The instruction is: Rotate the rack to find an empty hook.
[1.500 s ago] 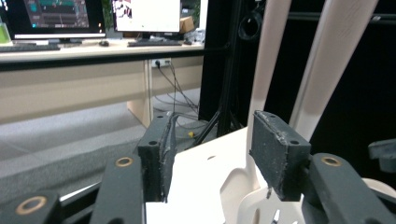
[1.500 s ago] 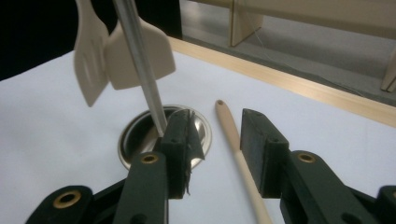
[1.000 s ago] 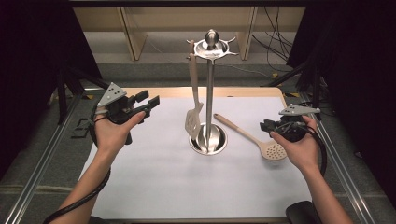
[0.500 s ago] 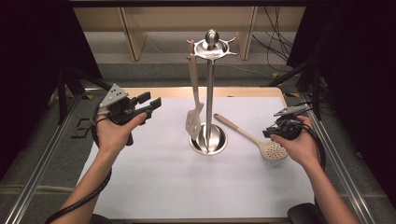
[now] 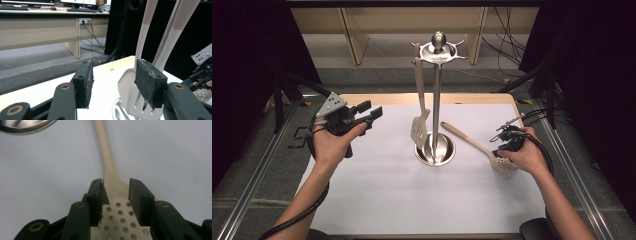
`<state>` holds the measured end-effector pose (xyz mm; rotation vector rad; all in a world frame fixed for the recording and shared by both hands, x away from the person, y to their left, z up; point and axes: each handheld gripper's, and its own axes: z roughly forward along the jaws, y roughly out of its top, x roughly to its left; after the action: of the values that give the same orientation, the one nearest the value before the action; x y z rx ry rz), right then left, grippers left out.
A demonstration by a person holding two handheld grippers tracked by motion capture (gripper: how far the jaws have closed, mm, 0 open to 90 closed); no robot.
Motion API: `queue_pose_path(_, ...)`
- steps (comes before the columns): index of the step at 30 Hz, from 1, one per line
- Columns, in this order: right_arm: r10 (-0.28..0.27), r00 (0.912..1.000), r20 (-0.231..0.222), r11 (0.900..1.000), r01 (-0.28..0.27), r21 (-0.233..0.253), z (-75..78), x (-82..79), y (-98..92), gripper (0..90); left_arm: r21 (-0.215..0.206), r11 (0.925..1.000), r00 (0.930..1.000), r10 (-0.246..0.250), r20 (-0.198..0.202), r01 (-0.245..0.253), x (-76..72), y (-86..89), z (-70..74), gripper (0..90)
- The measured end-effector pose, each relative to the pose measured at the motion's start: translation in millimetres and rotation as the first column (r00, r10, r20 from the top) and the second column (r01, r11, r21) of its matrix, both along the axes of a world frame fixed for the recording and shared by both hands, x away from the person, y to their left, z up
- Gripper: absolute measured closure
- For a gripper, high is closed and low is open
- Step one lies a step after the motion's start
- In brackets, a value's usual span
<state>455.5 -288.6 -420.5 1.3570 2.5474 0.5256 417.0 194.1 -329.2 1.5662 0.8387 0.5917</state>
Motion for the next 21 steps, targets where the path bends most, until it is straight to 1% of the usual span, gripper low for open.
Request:
queue_pose_path(3,0.014,0.9999,0.001,1.000,-0.014,-0.002,-5.7,5.0,2.9,61.7,0.001,1.0000,1.0000,0.000,-0.003,0.000,1.5,-0.5,-1.4,47.9)
queue_pose_path(4,0.032,0.9995,0.006,0.999,-0.032,-0.009,-7.0,7.8,2.9,61.1,0.002,1.0000,1.0000,-0.002,-0.004,0.002,2.0,-0.6,-2.0,47.9)
queue_pose_path(5,0.022,0.9997,-0.008,1.000,-0.022,-0.010,-8.1,8.9,5.2,60.4,0.001,1.0000,1.0000,-0.002,-0.008,0.002,2.2,-0.9,-2.5,47.9)
queue_pose_path(6,0.041,0.9992,-0.003,0.999,-0.041,-0.011,-10.3,12.1,6.2,59.9,0.001,1.0000,1.0000,-0.002,-0.009,0.002,2.3,-1.1,-2.9,47.9)
queue_pose_path(8,0.054,0.9985,-0.004,0.998,-0.054,-0.011,-13.9,17.4,9.2,59.5,0.006,1.0000,0.9999,-0.004,-0.009,0.004,2.1,-1.0,-3.3,47.9)
queue_pose_path(9,0.057,0.9983,-0.009,0.998,-0.057,-0.009,-15.5,19.6,10.2,59.4,0.007,1.0000,0.9999,-0.005,-0.010,0.005,1.9,-0.9,-3.4,47.9)
queue_pose_path(10,0.048,0.9986,-0.024,0.999,-0.048,-0.010,-15.8,20.1,11.4,59.6,0.004,1.0000,0.9999,-0.004,-0.014,0.004,1.6,-1.0,-3.6,47.9)
queue_pose_path(12,0.039,0.9988,-0.028,0.999,-0.039,-0.012,-19.1,23.6,13.1,60.5,0.008,1.0000,0.9999,-0.004,-0.011,0.004,1.5,-0.5,-3.2,47.8)
queue_pose_path(13,0.045,0.9985,-0.030,0.999,-0.045,-0.011,-19.8,24.9,13.3,60.5,0.002,1.0000,0.9999,-0.003,-0.013,0.003,1.2,-0.5,-2.9,47.7)
queue_pose_path(14,0.059,0.9980,-0.021,0.998,-0.060,-0.010,-20.8,27.1,13.6,60.7,0.002,1.0000,0.9999,-0.001,-0.013,0.001,1.3,-0.3,-3.0,47.6)
queue_pose_path(15,0.061,0.9980,-0.016,0.998,-0.061,-0.014,-21.3,28.5,14.1,60.8,0.004,1.0000,0.9999,-0.001,-0.012,0.001,1.6,0.0,-3.1,47.6)
queue_pose_path(16,0.048,0.9984,-0.028,0.999,-0.049,-0.021,-20.9,28.6,15.0,60.9,0.006,1.0000,0.9999,-0.002,-0.012,0.002,1.7,0.0,-3.5,47.5)
queue_pose_path(17,0.056,0.9983,-0.018,0.998,-0.056,-0.022,-21.9,30.3,15.2,61.1,0.006,1.0000,0.9999,-0.002,-0.013,0.002,1.6,-0.1,-3.6,47.5)
queue_pose_path(18,0.043,0.9986,-0.031,0.999,-0.044,-0.024,-22.1,30.6,16.2,61.3,0.007,1.0000,0.9999,-0.003,-0.014,0.003,1.3,-0.3,-3.7,47.4)
queue_pose_path(19,0.062,0.9977,-0.026,0.998,-0.063,-0.025,-23.5,32.1,16.1,61.4,0.008,1.0000,0.9999,-0.003,-0.013,0.003,1.3,-0.5,-3.7,47.4)
queue_pose_path(21,0.067,0.9974,-0.029,0.997,-0.067,-0.030,-26.7,33.7,16.8,61.6,0.004,1.0000,0.9999,-0.004,-0.016,0.004,0.6,-1.8,-3.6,47.3)
